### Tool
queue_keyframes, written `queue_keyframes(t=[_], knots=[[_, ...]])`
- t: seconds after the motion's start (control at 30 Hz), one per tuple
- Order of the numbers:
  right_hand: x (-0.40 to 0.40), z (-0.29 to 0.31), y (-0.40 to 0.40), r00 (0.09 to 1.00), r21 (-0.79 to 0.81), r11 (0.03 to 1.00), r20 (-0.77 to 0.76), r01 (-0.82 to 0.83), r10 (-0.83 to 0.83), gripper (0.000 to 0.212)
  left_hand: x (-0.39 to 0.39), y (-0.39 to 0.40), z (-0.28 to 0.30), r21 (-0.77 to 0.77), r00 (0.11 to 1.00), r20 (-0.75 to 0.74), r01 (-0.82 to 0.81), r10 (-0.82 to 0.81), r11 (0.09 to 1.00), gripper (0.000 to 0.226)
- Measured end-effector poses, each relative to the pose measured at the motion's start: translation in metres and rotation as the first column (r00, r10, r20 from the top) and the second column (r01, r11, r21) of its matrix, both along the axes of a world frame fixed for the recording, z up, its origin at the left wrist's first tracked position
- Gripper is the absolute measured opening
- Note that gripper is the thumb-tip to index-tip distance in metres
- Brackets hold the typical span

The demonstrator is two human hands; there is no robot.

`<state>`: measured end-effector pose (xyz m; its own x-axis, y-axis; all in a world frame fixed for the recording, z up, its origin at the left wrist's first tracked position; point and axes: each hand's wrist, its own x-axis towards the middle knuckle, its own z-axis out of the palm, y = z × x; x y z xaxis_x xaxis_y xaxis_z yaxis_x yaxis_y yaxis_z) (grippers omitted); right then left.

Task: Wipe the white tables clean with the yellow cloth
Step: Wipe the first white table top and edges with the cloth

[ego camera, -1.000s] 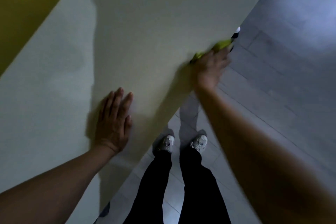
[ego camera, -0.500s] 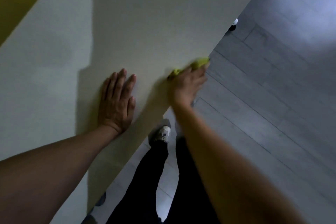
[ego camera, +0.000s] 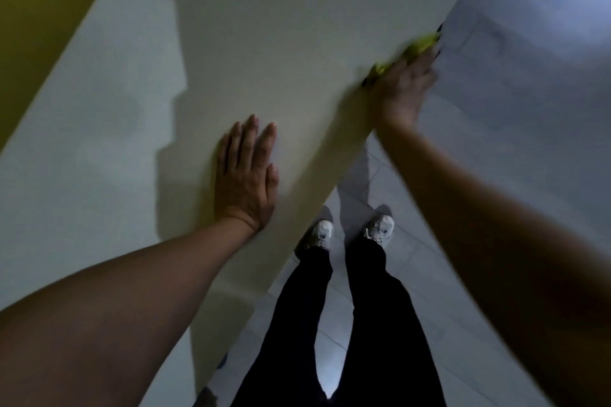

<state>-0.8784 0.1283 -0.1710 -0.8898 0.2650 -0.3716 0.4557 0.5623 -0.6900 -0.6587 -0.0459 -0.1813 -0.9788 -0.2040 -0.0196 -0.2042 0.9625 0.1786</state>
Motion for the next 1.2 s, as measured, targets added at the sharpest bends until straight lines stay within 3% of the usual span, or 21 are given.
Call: queue_keyframes(t=[0.1,0.23,0.33,0.53,0.63,0.77,1.0,1.1,1.2], knots=[[0.121,0.007,-0.022,0.999,-0.104,0.994,-0.002,-0.043,0.043,0.064,0.000,-0.001,-0.001,-0.013,1.000,0.009,0.001,-0.001,1.000,0.064],[0.233,0.016,-0.043,0.994,-0.080,0.994,0.074,-0.072,0.078,0.065,-0.001,-0.002,0.002,0.004,1.000,0.002,0.006,-0.006,1.000,0.064],[0.204,0.010,-0.042,0.994,-0.085,0.995,0.096,-0.044,0.052,0.065,-0.001,-0.001,0.003,0.013,1.000,-0.001,0.006,-0.006,1.000,0.064],[0.010,0.004,-0.007,0.997,-0.006,1.000,0.078,0.025,-0.024,0.063,0.000,-0.001,0.003,0.024,1.000,0.010,0.003,-0.003,1.000,0.062],[-0.038,0.007,0.003,0.992,0.014,1.000,0.122,0.027,-0.029,0.062,0.000,-0.001,0.003,0.025,1.000,-0.002,0.002,-0.002,1.000,0.062],[0.006,0.009,-0.008,0.995,0.007,1.000,0.093,0.025,-0.025,0.062,0.000,-0.001,0.004,0.025,1.000,0.016,0.004,-0.005,1.000,0.062],[0.202,0.012,-0.041,0.994,-0.036,0.997,0.085,-0.064,0.067,0.063,-0.001,-0.002,0.014,0.069,0.997,0.078,0.012,-0.017,0.998,0.065],[0.218,0.011,-0.044,0.990,-0.004,0.997,0.116,-0.081,0.081,0.064,0.016,-0.005,0.017,0.090,0.998,0.060,0.010,-0.015,0.996,0.063],[0.184,0.007,-0.042,0.991,0.005,0.998,0.114,-0.066,0.065,0.064,0.074,-0.013,0.018,0.088,0.997,0.071,-0.026,0.020,0.996,0.061]])
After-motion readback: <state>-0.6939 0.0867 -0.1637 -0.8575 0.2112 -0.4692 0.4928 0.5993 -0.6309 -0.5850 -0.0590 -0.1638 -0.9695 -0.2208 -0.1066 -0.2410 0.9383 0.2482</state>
